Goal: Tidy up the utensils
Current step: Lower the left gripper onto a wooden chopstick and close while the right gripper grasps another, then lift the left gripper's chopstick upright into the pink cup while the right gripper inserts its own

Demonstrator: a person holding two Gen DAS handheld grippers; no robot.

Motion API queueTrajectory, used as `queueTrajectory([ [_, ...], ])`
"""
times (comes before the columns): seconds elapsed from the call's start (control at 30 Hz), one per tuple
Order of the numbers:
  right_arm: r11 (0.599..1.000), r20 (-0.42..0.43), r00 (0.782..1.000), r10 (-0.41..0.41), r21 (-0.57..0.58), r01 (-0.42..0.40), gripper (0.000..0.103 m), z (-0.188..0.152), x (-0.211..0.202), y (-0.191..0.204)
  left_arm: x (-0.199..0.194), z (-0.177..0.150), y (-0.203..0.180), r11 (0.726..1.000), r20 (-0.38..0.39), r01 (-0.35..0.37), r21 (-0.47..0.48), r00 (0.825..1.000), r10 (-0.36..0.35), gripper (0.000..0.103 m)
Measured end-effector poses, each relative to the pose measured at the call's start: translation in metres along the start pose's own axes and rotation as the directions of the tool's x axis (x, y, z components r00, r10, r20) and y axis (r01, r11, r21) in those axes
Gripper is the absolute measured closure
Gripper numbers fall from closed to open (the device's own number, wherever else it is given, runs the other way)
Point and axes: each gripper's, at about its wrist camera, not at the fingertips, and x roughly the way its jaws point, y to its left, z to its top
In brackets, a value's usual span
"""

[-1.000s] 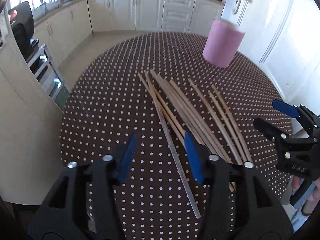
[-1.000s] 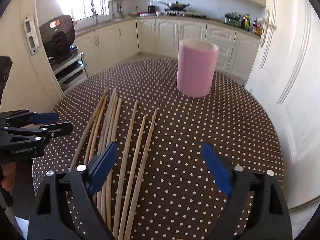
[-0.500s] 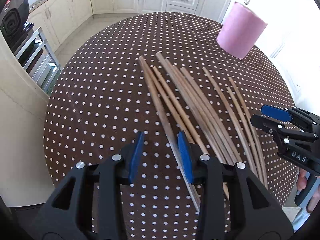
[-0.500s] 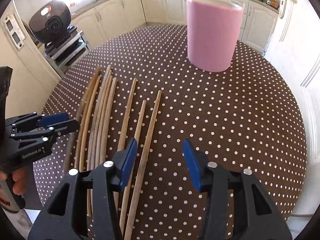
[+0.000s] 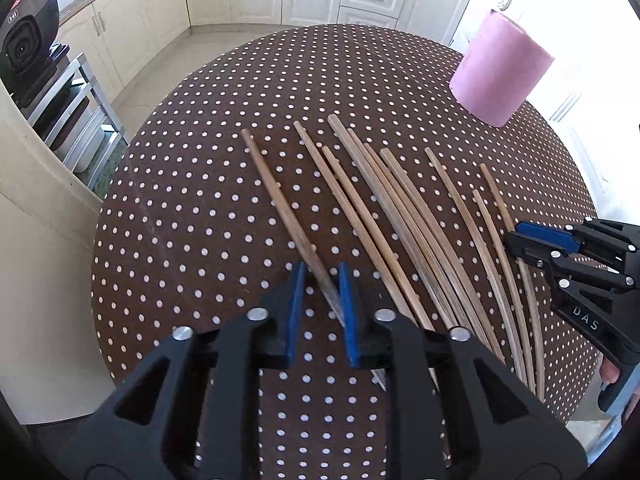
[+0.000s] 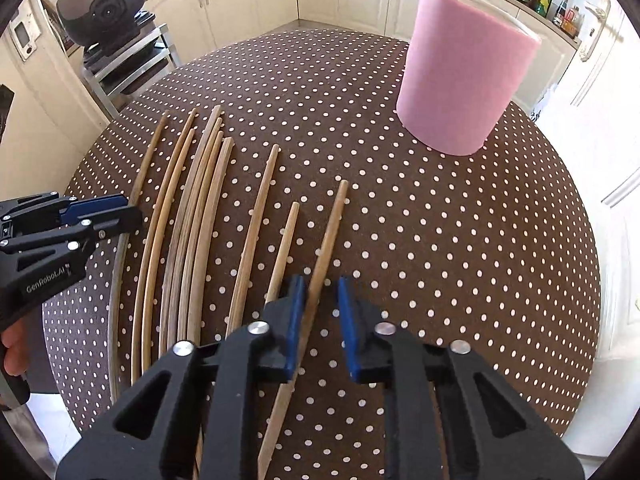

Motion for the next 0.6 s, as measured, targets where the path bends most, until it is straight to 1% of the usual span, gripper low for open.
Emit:
queueTrajectory([
  [0.07, 1.0, -0.003, 1.0, 0.005, 0.01, -0.005, 0.095, 0.001, 0.001, -0.002, 0.002, 0.004, 0.002, 1.0, -0.001, 0.003, -0.004, 1.0, -0.003, 0.089],
  [0.2, 0.999, 0.002, 1.0, 0.026, 0.044, -0.026, 0.098, 0.004, 0.004, -0.005, 0.003, 0.008, 0.005, 1.0, 0.012, 0.004, -0.016, 1.0, -0.003, 0.096],
  [0.27, 0.998, 0.011, 0.999, 0.037, 0.058, -0.037, 0.098, 0.006, 0.002, -0.007, 0.002, 0.007, 0.004, 1.0, 0.02, 0.009, -0.016, 1.0, -0.008, 0.097],
  [0.33, 0.997, 0.025, 0.999, 0.047, 0.06, -0.048, 0.098, 0.005, -0.003, -0.008, -0.001, 0.005, 0.002, 0.999, 0.028, 0.03, -0.014, 0.999, -0.03, 0.097],
  [0.47, 0.996, 0.062, 0.996, 0.064, 0.051, -0.067, 0.098, 0.002, -0.023, -0.007, -0.022, 0.003, -0.007, 0.999, 0.07, 0.034, 0.015, 0.997, -0.034, 0.097],
  [0.6, 0.995, 0.126, 0.989, 0.083, 0.041, -0.088, 0.098, 0.002, -0.055, -0.009, -0.055, 0.004, -0.019, 0.998, 0.136, 0.051, 0.041, 0.989, -0.056, 0.097],
])
